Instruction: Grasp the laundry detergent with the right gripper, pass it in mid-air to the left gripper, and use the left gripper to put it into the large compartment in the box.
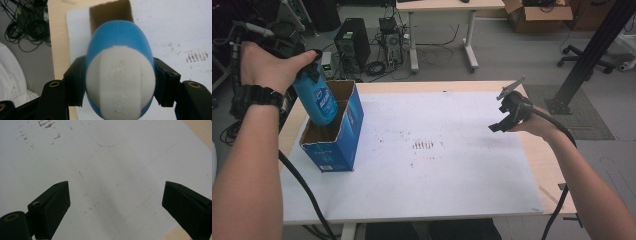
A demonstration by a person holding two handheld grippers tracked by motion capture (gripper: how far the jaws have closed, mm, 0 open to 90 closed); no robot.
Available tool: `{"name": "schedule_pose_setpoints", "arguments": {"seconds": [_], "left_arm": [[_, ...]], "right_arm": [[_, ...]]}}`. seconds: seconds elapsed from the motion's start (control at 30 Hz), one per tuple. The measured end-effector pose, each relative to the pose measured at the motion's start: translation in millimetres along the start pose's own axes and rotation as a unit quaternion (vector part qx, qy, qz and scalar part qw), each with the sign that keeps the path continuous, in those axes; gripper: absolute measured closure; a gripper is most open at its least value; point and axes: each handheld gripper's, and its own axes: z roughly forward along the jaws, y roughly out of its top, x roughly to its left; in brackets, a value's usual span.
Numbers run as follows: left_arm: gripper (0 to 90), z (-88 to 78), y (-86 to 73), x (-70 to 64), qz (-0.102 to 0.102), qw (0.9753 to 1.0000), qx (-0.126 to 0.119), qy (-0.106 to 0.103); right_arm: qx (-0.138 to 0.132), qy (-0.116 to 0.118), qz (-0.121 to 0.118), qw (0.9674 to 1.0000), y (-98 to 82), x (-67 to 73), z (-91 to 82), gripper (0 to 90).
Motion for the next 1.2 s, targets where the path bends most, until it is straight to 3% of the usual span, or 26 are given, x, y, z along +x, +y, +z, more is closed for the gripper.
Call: {"name": "schedule_pose_setpoints", "arguments": {"seconds": [0.73, 1.2], "left_arm": [[38.2, 86.6, -32.7, 1.1, -0.022, 0.9992, 0.032, -0.009], [38.2, 121.5, -42.9, -3.2, -0.026, 0.9985, 0.044, -0.018]], "right_arm": [[-0.009, -0.004, -0.005, 0.9999, -1.4, 0.3, -1.9, 8.6], [-0.005, -0.003, -0.007, 1.0, -3.6, 0.7, 2.5, 8.6]]}}
